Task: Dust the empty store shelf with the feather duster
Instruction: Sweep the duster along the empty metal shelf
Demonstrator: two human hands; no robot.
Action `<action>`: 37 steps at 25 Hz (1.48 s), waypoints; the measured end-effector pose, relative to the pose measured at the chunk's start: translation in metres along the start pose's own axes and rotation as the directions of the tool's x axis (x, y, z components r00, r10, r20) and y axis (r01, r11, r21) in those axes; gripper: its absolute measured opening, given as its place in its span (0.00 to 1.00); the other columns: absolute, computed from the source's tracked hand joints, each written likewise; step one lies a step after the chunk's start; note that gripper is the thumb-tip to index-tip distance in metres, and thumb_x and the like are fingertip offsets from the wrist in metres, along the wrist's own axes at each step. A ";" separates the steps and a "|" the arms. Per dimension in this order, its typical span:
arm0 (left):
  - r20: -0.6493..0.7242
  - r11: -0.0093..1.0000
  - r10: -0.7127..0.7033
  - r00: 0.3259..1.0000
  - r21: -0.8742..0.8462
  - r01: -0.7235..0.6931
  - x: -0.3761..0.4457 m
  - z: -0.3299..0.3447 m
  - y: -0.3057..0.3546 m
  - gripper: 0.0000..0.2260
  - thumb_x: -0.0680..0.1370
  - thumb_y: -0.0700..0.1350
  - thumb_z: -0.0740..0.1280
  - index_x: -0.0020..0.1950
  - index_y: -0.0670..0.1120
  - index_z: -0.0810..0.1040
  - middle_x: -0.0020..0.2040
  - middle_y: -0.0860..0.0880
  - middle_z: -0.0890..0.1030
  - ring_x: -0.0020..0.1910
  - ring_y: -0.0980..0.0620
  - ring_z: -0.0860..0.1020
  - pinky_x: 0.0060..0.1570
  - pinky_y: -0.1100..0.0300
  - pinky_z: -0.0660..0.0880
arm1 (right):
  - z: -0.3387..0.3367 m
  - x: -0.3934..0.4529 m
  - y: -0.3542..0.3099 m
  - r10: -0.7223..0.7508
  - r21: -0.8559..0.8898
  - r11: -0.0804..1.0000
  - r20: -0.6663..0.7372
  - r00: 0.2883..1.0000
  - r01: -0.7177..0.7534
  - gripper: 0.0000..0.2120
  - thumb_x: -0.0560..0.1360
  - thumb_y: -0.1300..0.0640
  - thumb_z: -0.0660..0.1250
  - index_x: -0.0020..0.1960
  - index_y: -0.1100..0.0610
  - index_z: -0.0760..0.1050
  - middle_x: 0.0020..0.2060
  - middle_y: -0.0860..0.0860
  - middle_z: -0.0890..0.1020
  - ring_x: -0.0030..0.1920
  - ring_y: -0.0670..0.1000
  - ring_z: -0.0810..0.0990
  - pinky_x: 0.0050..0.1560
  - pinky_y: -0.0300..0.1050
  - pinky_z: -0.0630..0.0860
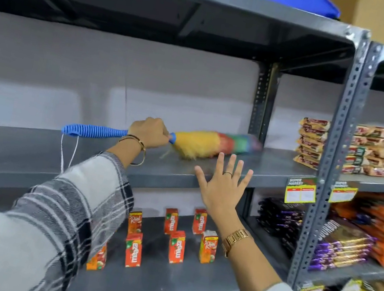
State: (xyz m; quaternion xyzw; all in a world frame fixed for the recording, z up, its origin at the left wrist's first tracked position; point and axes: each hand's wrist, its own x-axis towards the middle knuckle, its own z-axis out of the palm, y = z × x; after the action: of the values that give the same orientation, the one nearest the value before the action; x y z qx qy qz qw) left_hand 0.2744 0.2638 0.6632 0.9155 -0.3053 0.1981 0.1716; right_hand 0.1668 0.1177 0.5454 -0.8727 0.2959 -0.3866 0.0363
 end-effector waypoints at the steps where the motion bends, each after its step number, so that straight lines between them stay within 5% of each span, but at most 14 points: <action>1: 0.037 1.000 0.000 0.999 -0.024 0.001 0.001 0.004 -0.001 0.13 0.75 0.47 0.63 0.54 0.48 0.84 0.60 0.42 0.81 0.57 0.40 0.78 0.56 0.53 0.74 | 0.001 -0.002 -0.002 0.006 0.004 1.000 0.020 1.000 -0.006 0.37 0.74 0.31 0.46 0.74 0.52 0.46 0.75 0.60 0.50 0.74 0.60 0.44 0.70 0.63 0.34; 4: 0.087 0.998 -0.058 0.995 0.042 0.055 0.005 0.023 0.004 0.14 0.75 0.48 0.63 0.57 0.45 0.81 0.60 0.41 0.80 0.57 0.39 0.78 0.57 0.52 0.74 | 0.003 -0.004 -0.010 0.010 0.008 1.000 0.036 0.999 -0.010 0.37 0.73 0.30 0.45 0.74 0.50 0.43 0.75 0.60 0.46 0.74 0.60 0.42 0.70 0.63 0.34; 8: -0.061 0.997 -0.059 0.996 0.054 0.062 0.017 0.030 0.023 0.16 0.76 0.49 0.62 0.57 0.41 0.79 0.59 0.38 0.80 0.56 0.38 0.78 0.54 0.52 0.74 | 0.005 0.000 -0.006 0.011 -0.052 0.999 0.042 0.999 -0.008 0.36 0.73 0.30 0.43 0.74 0.48 0.42 0.75 0.59 0.45 0.74 0.61 0.43 0.70 0.64 0.36; 12: 0.153 0.998 -0.041 0.987 -0.032 0.046 0.015 0.032 -0.014 0.13 0.75 0.48 0.64 0.53 0.44 0.84 0.58 0.40 0.82 0.56 0.39 0.78 0.55 0.52 0.75 | 0.009 0.001 -0.005 -0.033 0.001 0.999 0.043 0.999 0.033 0.34 0.74 0.32 0.44 0.74 0.48 0.43 0.75 0.58 0.46 0.74 0.60 0.42 0.70 0.65 0.35; 17: -0.150 0.987 -0.110 0.983 0.100 0.126 0.011 0.026 -0.010 0.16 0.76 0.47 0.61 0.57 0.39 0.78 0.58 0.37 0.80 0.55 0.37 0.78 0.54 0.51 0.74 | 0.005 0.002 -0.001 -0.124 -0.025 0.992 0.034 0.992 0.125 0.34 0.75 0.33 0.45 0.74 0.49 0.43 0.76 0.57 0.47 0.75 0.59 0.44 0.71 0.62 0.37; 19: -0.111 0.993 -0.114 0.987 -0.006 0.114 0.009 0.014 -0.026 0.15 0.75 0.49 0.62 0.56 0.44 0.82 0.59 0.40 0.81 0.56 0.38 0.78 0.54 0.51 0.74 | 0.001 0.004 0.003 -0.167 -0.029 0.986 0.013 0.986 0.167 0.33 0.76 0.35 0.46 0.74 0.50 0.45 0.76 0.57 0.49 0.75 0.59 0.45 0.72 0.60 0.38; 21: -0.006 0.992 -0.043 0.999 -0.121 0.042 0.002 0.006 -0.042 0.12 0.75 0.49 0.65 0.51 0.48 0.85 0.56 0.43 0.83 0.54 0.39 0.78 0.48 0.54 0.75 | -0.004 0.004 0.009 -0.170 0.002 0.985 -0.031 0.985 0.170 0.30 0.77 0.38 0.49 0.74 0.51 0.49 0.75 0.59 0.52 0.74 0.60 0.48 0.72 0.61 0.41; 24: 0.068 0.961 0.069 0.995 -0.272 -0.048 -0.010 0.001 -0.039 0.08 0.74 0.46 0.69 0.43 0.44 0.86 0.38 0.44 0.84 0.36 0.46 0.75 0.30 0.63 0.65 | -0.015 0.003 0.018 -0.146 0.081 0.983 -0.211 0.967 0.166 0.25 0.78 0.44 0.55 0.71 0.54 0.61 0.72 0.62 0.61 0.72 0.64 0.58 0.70 0.64 0.52; 27: 0.116 0.941 0.177 0.977 -0.311 -0.134 -0.012 0.003 -0.012 0.07 0.72 0.46 0.71 0.42 0.44 0.86 0.26 0.53 0.76 0.28 0.55 0.69 0.30 0.62 0.63 | -0.028 -0.002 0.036 -0.119 0.062 0.987 -0.313 0.942 0.146 0.25 0.76 0.46 0.51 0.68 0.58 0.67 0.69 0.62 0.68 0.69 0.64 0.65 0.67 0.67 0.59; 37: 0.257 0.783 0.608 0.752 -0.038 -0.620 -0.041 0.097 0.155 0.11 0.69 0.55 0.70 0.42 0.49 0.86 0.41 0.50 0.86 0.41 0.48 0.80 0.35 0.61 0.68 | -0.014 -0.128 0.198 0.209 0.031 0.978 -0.126 0.970 -0.207 0.18 0.76 0.56 0.56 0.57 0.65 0.75 0.59 0.65 0.78 0.57 0.64 0.77 0.59 0.62 0.71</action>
State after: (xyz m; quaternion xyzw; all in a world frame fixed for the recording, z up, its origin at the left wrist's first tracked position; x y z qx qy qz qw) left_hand 0.1721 0.1246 0.5906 0.7859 -0.6032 0.1317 0.0335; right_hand -0.0073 0.0269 0.4140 -0.8097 0.3841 -0.4388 0.0649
